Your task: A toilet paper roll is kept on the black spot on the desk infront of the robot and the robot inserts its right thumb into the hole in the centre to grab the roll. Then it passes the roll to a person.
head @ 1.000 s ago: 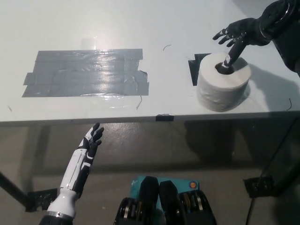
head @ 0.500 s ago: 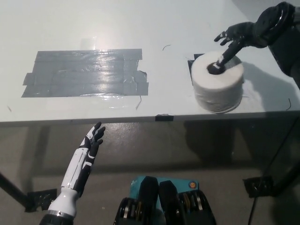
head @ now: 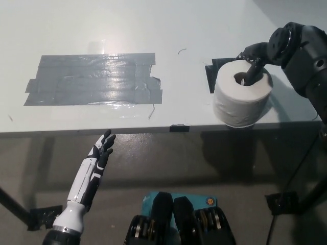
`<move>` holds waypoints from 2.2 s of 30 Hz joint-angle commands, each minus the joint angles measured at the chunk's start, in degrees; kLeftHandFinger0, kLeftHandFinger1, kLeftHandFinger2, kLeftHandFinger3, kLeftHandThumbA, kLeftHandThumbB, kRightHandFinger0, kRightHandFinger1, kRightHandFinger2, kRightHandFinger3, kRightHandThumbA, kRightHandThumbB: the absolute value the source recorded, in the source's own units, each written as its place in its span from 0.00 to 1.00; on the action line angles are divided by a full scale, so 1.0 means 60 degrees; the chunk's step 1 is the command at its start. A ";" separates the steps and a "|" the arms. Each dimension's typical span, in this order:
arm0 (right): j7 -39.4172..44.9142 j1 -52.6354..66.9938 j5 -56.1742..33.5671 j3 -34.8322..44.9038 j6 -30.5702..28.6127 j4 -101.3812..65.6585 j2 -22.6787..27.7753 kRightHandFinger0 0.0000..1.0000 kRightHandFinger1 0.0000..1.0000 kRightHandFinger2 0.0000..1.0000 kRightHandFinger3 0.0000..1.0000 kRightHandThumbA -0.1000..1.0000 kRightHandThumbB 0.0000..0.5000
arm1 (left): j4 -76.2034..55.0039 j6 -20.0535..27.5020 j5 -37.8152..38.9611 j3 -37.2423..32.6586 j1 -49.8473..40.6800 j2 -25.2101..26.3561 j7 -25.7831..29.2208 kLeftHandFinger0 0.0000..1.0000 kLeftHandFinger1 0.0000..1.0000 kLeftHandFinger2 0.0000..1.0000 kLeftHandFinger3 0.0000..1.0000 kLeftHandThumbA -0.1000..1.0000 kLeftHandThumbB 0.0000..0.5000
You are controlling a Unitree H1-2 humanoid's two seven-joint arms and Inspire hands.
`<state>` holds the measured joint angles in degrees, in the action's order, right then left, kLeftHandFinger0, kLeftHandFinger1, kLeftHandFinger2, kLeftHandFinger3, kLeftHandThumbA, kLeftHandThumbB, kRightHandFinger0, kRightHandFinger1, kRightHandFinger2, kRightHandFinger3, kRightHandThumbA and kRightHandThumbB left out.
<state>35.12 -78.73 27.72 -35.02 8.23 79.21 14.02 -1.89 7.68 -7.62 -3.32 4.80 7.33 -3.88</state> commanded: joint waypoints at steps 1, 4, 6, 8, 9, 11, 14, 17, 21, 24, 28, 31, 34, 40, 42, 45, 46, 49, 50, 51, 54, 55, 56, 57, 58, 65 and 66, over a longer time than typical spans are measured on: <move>-0.0303 -0.0439 0.0310 -0.0086 -0.0359 0.0007 0.0093 1.00 1.00 1.00 1.00 1.00 0.67 | -0.0333 0.0195 -0.0110 -0.0057 0.0208 0.0132 -0.0071 1.00 1.00 1.00 1.00 1.00 0.43; -0.0227 -0.0485 0.0462 -0.0221 -0.0414 0.0038 0.0071 1.00 1.00 1.00 1.00 1.00 0.66 | -0.0330 0.0176 -0.0046 -0.0065 0.0209 0.0150 -0.0128 1.00 1.00 1.00 1.00 1.00 0.41; -0.0247 -0.0504 0.0495 -0.0256 -0.0480 0.0070 -0.0022 1.00 1.00 1.00 1.00 0.97 0.63 | -0.0369 0.0138 -0.0038 -0.0053 0.0217 0.0176 -0.0140 1.00 1.00 1.00 1.00 1.00 0.40; -0.0345 -0.0449 0.0360 -0.0110 -0.0271 0.0089 -0.0093 1.00 1.00 1.00 1.00 0.85 0.64 | -0.0349 0.0163 -0.0035 -0.0068 0.0227 0.0151 -0.0130 1.00 1.00 1.00 1.00 1.00 0.41; -0.0570 -0.0378 0.0183 0.0096 -0.0060 0.0115 -0.0153 1.00 1.00 1.00 1.00 0.70 0.66 | -0.0336 0.0179 -0.0041 -0.0079 0.0234 0.0147 -0.0127 1.00 1.00 1.00 1.00 1.00 0.41; -0.1083 -0.0203 -0.0048 0.0427 0.0108 0.0123 -0.0244 0.56 0.67 0.75 0.95 0.37 0.59 | -0.0335 0.0207 -0.0012 -0.0083 0.0242 0.0133 -0.0128 1.00 1.00 1.00 1.00 1.00 0.40; -0.1935 0.0073 0.0570 -0.0037 -0.0303 0.0034 -0.0421 0.00 0.14 0.30 0.93 0.00 0.24 | -0.0367 0.0173 -0.0021 -0.0065 0.0302 0.0148 -0.0116 1.00 1.00 1.00 1.00 1.00 0.39; -0.2349 0.0400 0.0245 0.0321 -0.0270 0.0026 -0.0513 0.00 0.26 0.40 0.91 0.00 0.20 | -0.0403 0.0077 -0.0035 -0.0060 0.0303 0.0151 -0.0118 1.00 1.00 1.00 1.00 1.00 0.40; -0.2874 0.0855 -0.0087 0.0829 -0.0559 0.0044 -0.0427 0.14 0.62 0.90 0.50 0.00 0.23 | -0.0461 -0.0022 -0.0036 -0.0063 0.0297 0.0154 -0.0132 1.00 1.00 1.00 1.00 1.00 0.40; -0.3089 0.1222 -0.0642 0.1565 -0.0740 0.0050 -0.0286 0.42 0.90 1.00 0.44 0.00 0.24 | -0.0428 -0.0001 -0.0077 -0.0071 0.0348 0.0179 -0.0134 1.00 1.00 1.00 1.00 1.00 0.39; -0.3292 0.1515 -0.1462 0.2886 -0.0615 0.0094 -0.0010 0.09 0.51 0.84 0.30 0.00 0.48 | -0.0261 0.0041 -0.0041 -0.0013 0.0604 0.0162 -0.0109 1.00 1.00 1.00 1.00 1.00 0.37; -0.3240 0.1696 -0.2431 0.4262 -0.0559 0.0073 0.0239 0.06 0.56 0.91 0.66 0.00 0.45 | -0.0121 0.0062 -0.0071 -0.0006 0.0860 0.0125 -0.0072 1.00 1.00 1.00 1.00 1.00 0.40; -0.2886 0.1868 -0.3377 0.5645 -0.0708 -0.0012 0.0488 0.09 0.57 0.90 0.95 0.00 0.41 | 0.0053 0.0032 -0.0060 0.0015 0.1223 0.0109 -0.0051 1.00 1.00 1.00 1.00 1.00 0.40; -0.1975 0.2390 -0.5262 0.8205 -0.0307 -0.0437 0.0647 0.08 0.60 0.96 1.00 0.00 0.36 | 0.0265 0.0125 -0.0009 0.0033 0.1540 0.0083 -0.0032 1.00 1.00 1.00 1.00 1.00 0.35; -0.1724 0.2489 -0.5587 0.8774 -0.0137 -0.0568 0.0648 0.04 0.54 0.92 1.00 0.00 0.32 | 0.0332 0.0174 -0.0025 0.0032 0.1613 0.0077 -0.0018 1.00 1.00 1.00 1.00 1.00 0.34; -0.1142 0.2514 -0.5895 0.9290 0.0029 -0.0794 0.0690 0.06 0.53 0.90 1.00 0.00 0.26 | 0.0426 0.0222 -0.0028 0.0044 0.1752 0.0068 0.0004 1.00 1.00 1.00 1.00 1.00 0.33; -0.0888 0.2584 -0.6085 0.9493 0.0116 -0.1005 0.0668 0.08 0.53 0.91 1.00 0.00 0.22 | 0.0459 0.0246 -0.0060 0.0036 0.1756 0.0073 0.0016 1.00 1.00 1.00 1.00 1.00 0.33; -0.0561 0.2540 -0.6718 1.0221 0.0684 -0.1430 0.0625 0.05 0.51 0.93 1.00 0.00 0.24 | 0.0681 0.0282 -0.0085 0.0041 0.1978 0.0071 0.0041 1.00 1.00 1.00 1.00 1.00 0.37; -0.0549 0.2534 -0.6868 1.0393 0.0866 -0.1572 0.0605 0.04 0.50 0.93 1.00 0.00 0.23 | 0.0970 0.0395 -0.0091 0.0042 0.2149 0.0071 0.0064 1.00 1.00 1.00 1.00 1.00 0.38; -0.0520 0.2560 -0.7050 1.0561 0.1184 -0.1910 0.0536 0.00 0.46 0.90 1.00 0.00 0.25 | 0.3367 0.1376 -0.0071 0.0085 0.3253 0.0069 0.0297 1.00 1.00 1.00 1.00 1.00 0.69; -0.0428 0.2770 -0.7498 1.0833 0.1649 -0.3217 0.0238 0.00 0.40 0.86 1.00 0.00 0.21 | 0.3012 0.1253 -0.0042 0.0073 0.3118 0.0042 0.0223 1.00 1.00 1.00 1.00 1.00 1.00; -0.0247 0.2847 -0.7797 1.0943 0.2003 -0.3841 0.0077 0.00 0.39 0.84 1.00 0.00 0.22 | 0.2857 0.1206 -0.0047 0.0071 0.3043 0.0036 0.0209 1.00 1.00 1.00 1.00 1.00 0.97; -0.0218 0.2889 -0.7901 1.0921 0.2235 -0.4332 -0.0016 0.00 0.40 0.84 1.00 0.00 0.23 | 0.2784 0.1203 -0.0052 0.0072 0.3033 0.0031 0.0209 1.00 1.00 1.00 1.00 1.00 0.94; -0.0266 0.2916 -0.7991 1.0920 0.2409 -0.4700 -0.0105 0.00 0.41 0.83 1.00 0.00 0.25 | 0.2739 0.1217 -0.0066 0.0074 0.3017 0.0030 0.0221 1.00 1.00 1.00 1.00 1.00 0.92; -0.0274 0.2921 -0.8196 1.1008 0.2742 -0.4982 -0.0193 0.00 0.41 0.83 1.00 0.00 0.22 | 0.2679 0.1208 -0.0072 0.0076 0.2986 0.0029 0.0222 1.00 1.00 1.00 1.00 1.00 0.90; -0.0850 0.2927 -0.9892 1.0270 0.3117 -0.7300 -0.0719 0.00 0.46 0.83 0.97 0.00 0.25 | 0.1898 0.0818 -0.0122 0.0062 0.2820 -0.0012 0.0163 1.00 1.00 1.00 1.00 1.00 0.70; -0.0881 0.2928 -0.9976 1.0173 0.3117 -0.7459 -0.0741 0.00 0.47 0.84 0.98 0.00 0.26 | 0.1826 0.0793 -0.0124 0.0060 0.2798 -0.0012 0.0153 1.00 1.00 1.00 1.00 1.00 0.68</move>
<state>27.03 -57.09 -13.83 27.86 19.18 50.63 10.94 14.15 9.29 -7.65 -3.17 19.89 7.09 -4.15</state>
